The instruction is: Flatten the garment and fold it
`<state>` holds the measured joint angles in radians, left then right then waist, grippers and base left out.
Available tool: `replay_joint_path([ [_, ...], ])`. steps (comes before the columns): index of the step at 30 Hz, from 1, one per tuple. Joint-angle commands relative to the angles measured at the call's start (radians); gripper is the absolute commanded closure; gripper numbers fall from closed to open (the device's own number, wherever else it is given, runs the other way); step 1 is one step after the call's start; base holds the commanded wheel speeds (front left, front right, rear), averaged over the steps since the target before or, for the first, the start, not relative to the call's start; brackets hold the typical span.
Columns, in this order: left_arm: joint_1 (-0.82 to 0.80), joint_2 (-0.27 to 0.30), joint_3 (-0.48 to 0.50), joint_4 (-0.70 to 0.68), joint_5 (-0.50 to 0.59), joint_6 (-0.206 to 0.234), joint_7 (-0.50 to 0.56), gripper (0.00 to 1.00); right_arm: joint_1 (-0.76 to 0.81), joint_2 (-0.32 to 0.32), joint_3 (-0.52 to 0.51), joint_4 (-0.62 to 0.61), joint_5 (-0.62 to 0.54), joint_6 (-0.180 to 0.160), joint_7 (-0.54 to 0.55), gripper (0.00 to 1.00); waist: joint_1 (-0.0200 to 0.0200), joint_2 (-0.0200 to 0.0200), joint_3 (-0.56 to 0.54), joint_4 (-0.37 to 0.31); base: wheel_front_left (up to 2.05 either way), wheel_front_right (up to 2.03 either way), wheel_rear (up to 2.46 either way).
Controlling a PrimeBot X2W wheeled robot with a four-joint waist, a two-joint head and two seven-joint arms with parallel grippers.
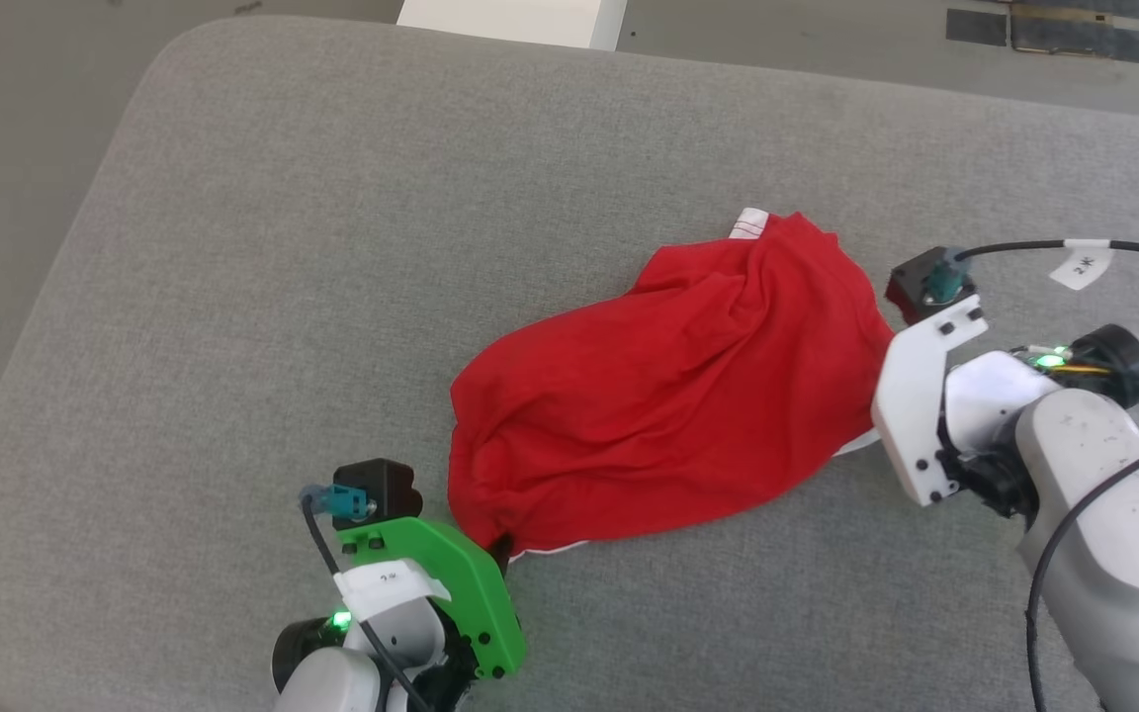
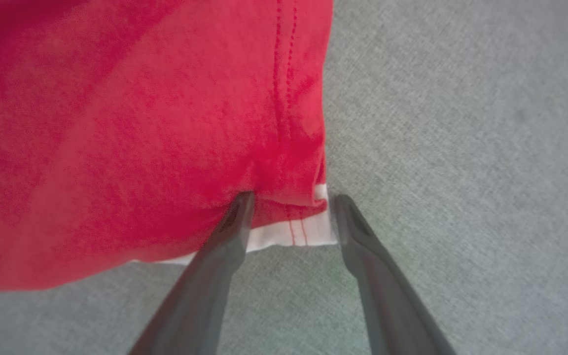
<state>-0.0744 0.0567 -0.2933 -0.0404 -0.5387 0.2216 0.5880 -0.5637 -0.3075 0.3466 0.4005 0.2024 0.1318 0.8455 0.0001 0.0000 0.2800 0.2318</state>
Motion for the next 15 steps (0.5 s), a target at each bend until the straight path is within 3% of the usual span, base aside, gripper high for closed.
replay_joint_path([
  [1, -0.003, -0.002, 0.003, 0.003, -0.011, 0.005, -0.008, 1.0, 0.032, -0.001, 0.022, 0.031, 0.02, -0.001, 0.024, 1.0, -0.0001, 0.0, -0.006, -0.008, 0.0, 0.0, 0.0],
  [8, -0.024, -0.001, 0.032, -0.013, -0.051, -0.018, -0.034, 1.0, 0.005, 0.02, -0.058, -0.019, 0.108, -0.001, -0.069, 1.0, -0.0001, 0.0, -0.059, -0.043, 0.0, 0.0, 0.0],
  [15, -0.14, 0.051, 0.092, -0.07, -0.093, -0.049, 0.006, 1.0, -0.002, 0.014, -0.144, -0.137, 0.224, -0.001, -0.101, 1.0, -0.0001, 0.0, -0.158, -0.103, 0.0, 0.0, 0.0],
])
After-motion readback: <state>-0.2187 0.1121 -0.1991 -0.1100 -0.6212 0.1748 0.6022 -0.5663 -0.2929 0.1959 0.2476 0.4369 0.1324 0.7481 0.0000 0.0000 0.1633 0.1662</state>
